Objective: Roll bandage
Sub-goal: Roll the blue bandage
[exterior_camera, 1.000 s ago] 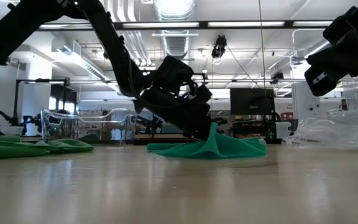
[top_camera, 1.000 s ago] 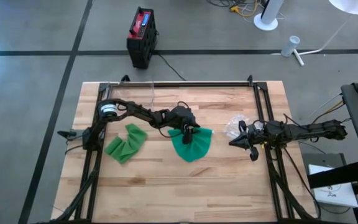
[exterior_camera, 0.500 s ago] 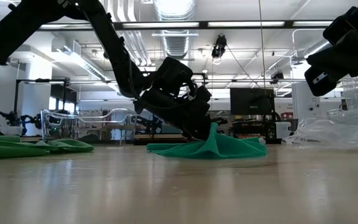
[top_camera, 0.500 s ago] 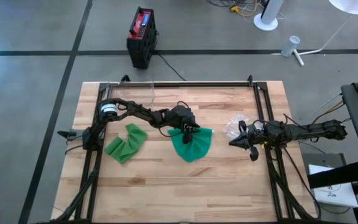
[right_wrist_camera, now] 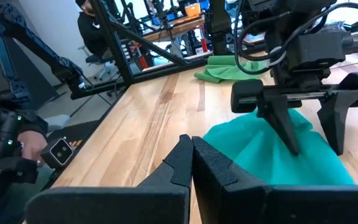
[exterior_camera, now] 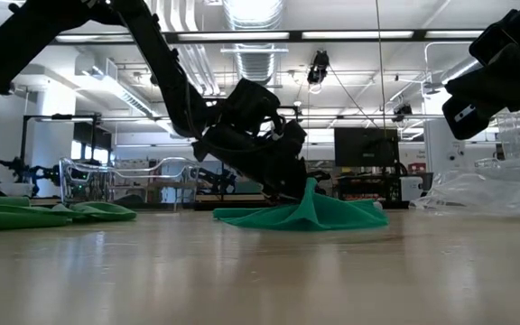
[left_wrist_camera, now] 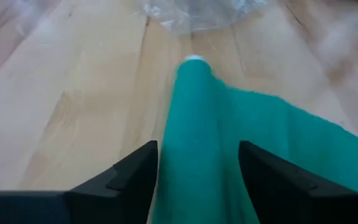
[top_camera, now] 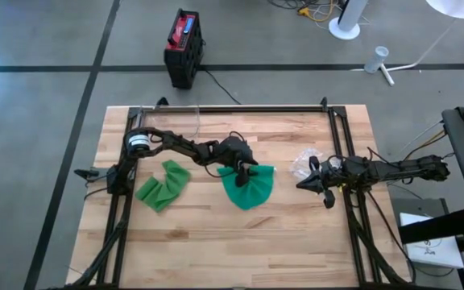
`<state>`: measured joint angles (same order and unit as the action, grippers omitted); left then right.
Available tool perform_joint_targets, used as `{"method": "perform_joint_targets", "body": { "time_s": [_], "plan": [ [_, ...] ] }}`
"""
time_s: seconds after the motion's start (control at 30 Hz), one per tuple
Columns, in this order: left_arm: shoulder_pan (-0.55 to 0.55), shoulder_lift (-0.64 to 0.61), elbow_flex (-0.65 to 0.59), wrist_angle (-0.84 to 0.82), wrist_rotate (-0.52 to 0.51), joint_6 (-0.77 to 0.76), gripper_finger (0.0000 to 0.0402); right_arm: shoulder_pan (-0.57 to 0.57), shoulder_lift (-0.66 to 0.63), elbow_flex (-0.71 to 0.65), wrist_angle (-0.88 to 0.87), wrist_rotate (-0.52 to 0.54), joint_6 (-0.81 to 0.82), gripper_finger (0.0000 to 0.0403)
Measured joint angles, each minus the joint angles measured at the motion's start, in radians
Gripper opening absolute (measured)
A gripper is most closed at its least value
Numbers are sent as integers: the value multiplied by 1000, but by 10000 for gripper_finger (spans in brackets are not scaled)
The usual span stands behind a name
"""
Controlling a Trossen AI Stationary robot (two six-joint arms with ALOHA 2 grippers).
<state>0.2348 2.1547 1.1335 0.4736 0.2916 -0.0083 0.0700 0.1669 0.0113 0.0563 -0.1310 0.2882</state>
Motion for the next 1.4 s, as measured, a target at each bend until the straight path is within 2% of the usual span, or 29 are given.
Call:
{"method": "perform_joint_targets", "body": {
  "time_s": [0.1, 0.27, 0.53, 0.73, 0.83, 1.07, 1.27, 1.4],
  "plan": [
    [0, 5, 0, -22, 1, 10, 210, 0, 0, 0, 0, 0, 0, 2],
    [0, 5, 2, -47, -74, 37, 179, 0, 0, 0, 0, 0, 0, 2],
    [3, -1, 2, -36, -92, 40, 83, 0, 0, 0, 0, 0, 0, 2],
    [3, -97, 1, -57, -99, 68, 15, 0, 0, 0, 0, 0, 0, 2],
    [3, -192, 2, -113, -98, 122, 14, 0, 0, 0, 0, 0, 0, 2],
    [3, -389, 2, -267, -126, 251, 41, 0, -1, 0, 21, 0, 33, 2],
    [3, -501, -21, -339, -204, 288, 20, 0, -1, 0, 48, 0, 51, 2],
    [3, -581, -120, -328, -219, 288, 14, 0, 0, 0, 70, 18, 35, 2]
  ]
}}
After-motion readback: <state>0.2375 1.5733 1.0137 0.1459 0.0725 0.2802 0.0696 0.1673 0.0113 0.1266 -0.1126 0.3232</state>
